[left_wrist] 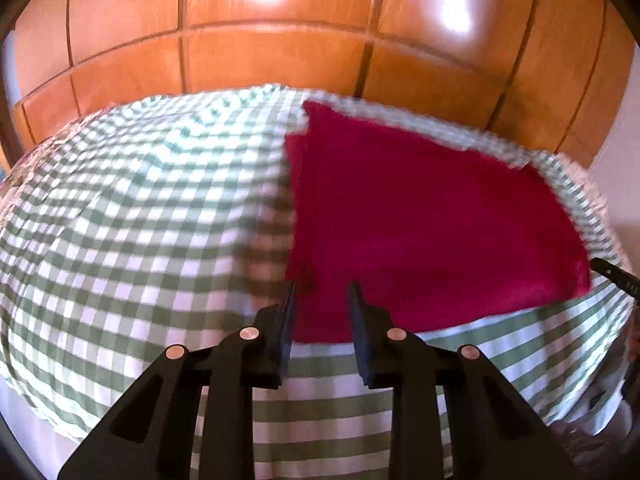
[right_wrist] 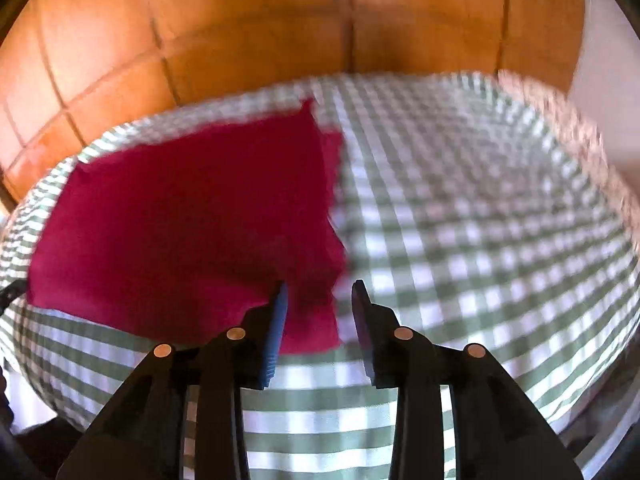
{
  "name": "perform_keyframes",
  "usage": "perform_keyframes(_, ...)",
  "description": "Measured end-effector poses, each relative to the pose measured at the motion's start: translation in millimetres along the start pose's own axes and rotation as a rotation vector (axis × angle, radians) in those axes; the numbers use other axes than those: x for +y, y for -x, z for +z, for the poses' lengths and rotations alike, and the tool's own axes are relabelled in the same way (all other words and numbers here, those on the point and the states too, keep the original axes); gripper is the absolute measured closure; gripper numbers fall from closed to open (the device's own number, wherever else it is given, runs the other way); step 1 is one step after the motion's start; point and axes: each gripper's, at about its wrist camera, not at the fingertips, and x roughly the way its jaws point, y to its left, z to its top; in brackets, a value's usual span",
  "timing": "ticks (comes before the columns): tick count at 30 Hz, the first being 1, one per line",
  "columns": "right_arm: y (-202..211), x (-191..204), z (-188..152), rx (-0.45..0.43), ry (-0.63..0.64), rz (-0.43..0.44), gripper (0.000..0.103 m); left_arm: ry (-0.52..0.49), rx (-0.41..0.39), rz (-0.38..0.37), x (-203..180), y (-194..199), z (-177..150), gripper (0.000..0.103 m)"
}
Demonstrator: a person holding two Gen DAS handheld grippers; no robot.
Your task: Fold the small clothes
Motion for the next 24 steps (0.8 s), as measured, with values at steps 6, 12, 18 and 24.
perform_keyframes(6, 12.6, 82.6, 15.8, -0.045, 0.116, 0.254, 0.071, -0.092, -0.021, -0.075, -38.0, -4.3, 4.8, 0.075)
perform_keyframes(12, -38.2, 152.8, -18.3, 0.134, 0.262, 0.310, 0.071, -0.068, 0.102, -0.020, -35.8, -43.4, -22.0, 0.072)
perform_keyframes(18, -37.9, 146.9, -34.0, 0.111, 0.278, 0.308, 0.071, -0.045, 0.060, -0.009, -33.4, -29.0, -15.8, 0.057)
perform_keyframes(24, -23.2, 144.5, -23.6, 0.123, 0.225, 0.366, 0.054, -0.053, -0.004, 0.060, -32.5, -5.0, -2.8, 0.052)
